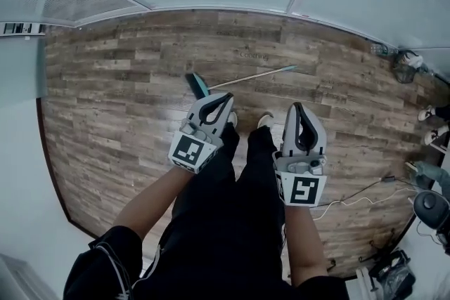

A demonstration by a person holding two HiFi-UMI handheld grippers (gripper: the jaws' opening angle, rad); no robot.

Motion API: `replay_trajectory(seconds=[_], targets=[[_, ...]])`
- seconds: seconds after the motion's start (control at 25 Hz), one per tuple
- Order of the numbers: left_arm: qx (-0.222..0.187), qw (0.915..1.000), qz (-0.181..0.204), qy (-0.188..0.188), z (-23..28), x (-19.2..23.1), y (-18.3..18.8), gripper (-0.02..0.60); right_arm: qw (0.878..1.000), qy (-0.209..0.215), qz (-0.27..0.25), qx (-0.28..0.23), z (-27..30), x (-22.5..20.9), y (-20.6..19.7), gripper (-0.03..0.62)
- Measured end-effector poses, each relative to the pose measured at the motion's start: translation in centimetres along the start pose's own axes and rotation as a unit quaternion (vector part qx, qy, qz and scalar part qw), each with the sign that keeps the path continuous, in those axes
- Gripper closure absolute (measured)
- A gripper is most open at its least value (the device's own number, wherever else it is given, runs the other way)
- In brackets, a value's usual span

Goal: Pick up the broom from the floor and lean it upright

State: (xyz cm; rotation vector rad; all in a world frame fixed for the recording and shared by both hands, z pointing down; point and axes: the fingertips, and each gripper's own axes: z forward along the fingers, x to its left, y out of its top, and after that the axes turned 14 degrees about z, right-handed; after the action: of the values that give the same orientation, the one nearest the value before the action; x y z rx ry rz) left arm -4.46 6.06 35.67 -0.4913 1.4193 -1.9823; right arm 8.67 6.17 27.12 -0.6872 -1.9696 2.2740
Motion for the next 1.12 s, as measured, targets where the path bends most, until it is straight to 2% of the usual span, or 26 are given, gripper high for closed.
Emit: replay_trajectory(seconds=[0.12,0.28,0.4,0.52,0.64,0.84,1.12], targets=[[0.024,0.9995,0.009,-0.019,2.4,0.2,-4.0,0.563,1.0,-0.011,-0.015,-0.012,2.9,-1.3,-1.3,0.574],[0.056,0.9962,0.047,-0.047,4.5,-0.3,-8.8,0.563,0.999,-0.011,-0.034,-0.035,5.5,-2.9,-1.7,0.574],[0.08,0.993,0.051,-0.07,5.7,-1.1,-12.3,0.561,0.998,-0.015,-0.046,-0.037,6.3,-4.2,-2.4,0.574],[0.108,0.9889,0.048,-0.09,8.0,-1.2,-16.6,0.561,0.996,-0.036,-0.063,-0.053,7.1,-6.1,-3.8,0.574],[0.134,0.9845,0.049,-0.102,9.7,-1.5,-20.8,0.561,0.997,-0.045,-0.052,-0.047,7.5,-7.3,-7.0,0.574],[0.156,0.9819,0.021,-0.105,12.9,-0.9,-27.0,0.561,0.997,-0.045,-0.038,-0.055,8.6,-8.9,-11.5,0.574],[0.2,0.973,0.029,-0.111,14.4,-0.2,-37.6,0.549,0.999,-0.023,-0.03,-0.021,11.5,-10.2,-20.8,0.574]])
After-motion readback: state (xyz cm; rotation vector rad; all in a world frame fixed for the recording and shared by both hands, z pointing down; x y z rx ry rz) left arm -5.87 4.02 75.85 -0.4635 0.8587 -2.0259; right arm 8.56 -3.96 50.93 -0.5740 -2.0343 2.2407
